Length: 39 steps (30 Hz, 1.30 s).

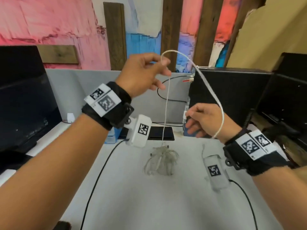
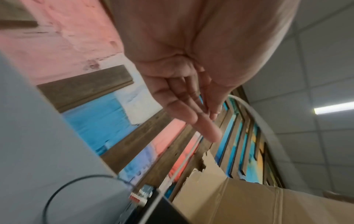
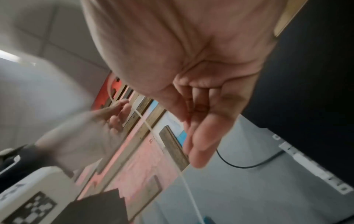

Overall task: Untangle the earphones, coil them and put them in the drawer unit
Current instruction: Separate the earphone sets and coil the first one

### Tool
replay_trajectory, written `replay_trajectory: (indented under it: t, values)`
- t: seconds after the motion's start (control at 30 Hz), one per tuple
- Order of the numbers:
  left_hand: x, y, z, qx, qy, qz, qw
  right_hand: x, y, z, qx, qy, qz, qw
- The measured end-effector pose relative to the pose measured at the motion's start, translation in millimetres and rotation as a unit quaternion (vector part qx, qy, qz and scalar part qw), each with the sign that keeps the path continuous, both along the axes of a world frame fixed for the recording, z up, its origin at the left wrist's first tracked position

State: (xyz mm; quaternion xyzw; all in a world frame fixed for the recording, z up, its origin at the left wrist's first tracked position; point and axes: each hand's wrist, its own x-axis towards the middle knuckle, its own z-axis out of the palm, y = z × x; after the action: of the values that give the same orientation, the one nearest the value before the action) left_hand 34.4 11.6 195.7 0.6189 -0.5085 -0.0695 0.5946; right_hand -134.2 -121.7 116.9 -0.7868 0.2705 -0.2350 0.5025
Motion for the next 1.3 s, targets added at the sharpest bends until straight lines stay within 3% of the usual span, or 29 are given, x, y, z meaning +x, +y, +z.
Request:
replay_trajectory:
  t: [0.1, 0.27, 0.37, 0.47, 0.6, 0.7, 0.77, 0.83, 0.93, 1.07, 1.17, 1.23, 1.3]
  values:
    - [-11, 0, 30, -0.033, -0.038, -0.007, 0.999, 8, 5, 15, 0.030, -0.012, 0.035, 0.999]
    - [-31, 4, 70, -0.093, -0.097, -0.033, 0.990, 23, 18, 18, 0.023, 0.056, 0.140, 0.988]
    - [-38, 9, 86, -0.113, -0.108, -0.033, 0.987, 36, 13, 1, -0.033, 0.078, 0.129, 0.988]
    - [-42, 24, 87, -0.144, -0.059, -0.040, 0.987, 41, 3, -6, -0.099, 0.102, 0.105, 0.984]
    - [-38, 31, 54, -0.076, -0.125, -0.049, 0.988, 39, -6, 26, -0.083, -0.031, 0.052, 0.995]
    - [-27, 16, 17, -0.007, -0.169, 0.011, 0.985, 33, -6, 68, -0.039, -0.138, 0.086, 0.986]
    - [-21, 2, -7, 0.043, -0.150, 0.026, 0.987, 25, -4, 88, -0.027, -0.195, 0.099, 0.975]
    - [-15, -12, -34, 0.100, -0.094, -0.030, 0.990, 16, -3, 100, -0.032, -0.240, 0.120, 0.963]
    - [-6, -25, -70, 0.119, -0.087, -0.034, 0.988, 3, -7, 95, -0.029, -0.240, 0.144, 0.960]
    - [-1, -28, -85, 0.021, -0.029, 0.045, 0.998, -10, -19, 66, -0.016, -0.164, 0.145, 0.976]
    - [-14, -33, -78, 0.081, -0.018, -0.069, 0.994, -10, -17, 44, -0.018, -0.125, 0.173, 0.977]
    - [-22, -34, -81, 0.140, 0.041, -0.146, 0.978, -10, -16, 29, 0.003, -0.131, 0.168, 0.977]
    - [-18, -27, -95, 0.156, 0.102, -0.160, 0.970, -14, -23, 14, 0.024, -0.138, 0.131, 0.981]
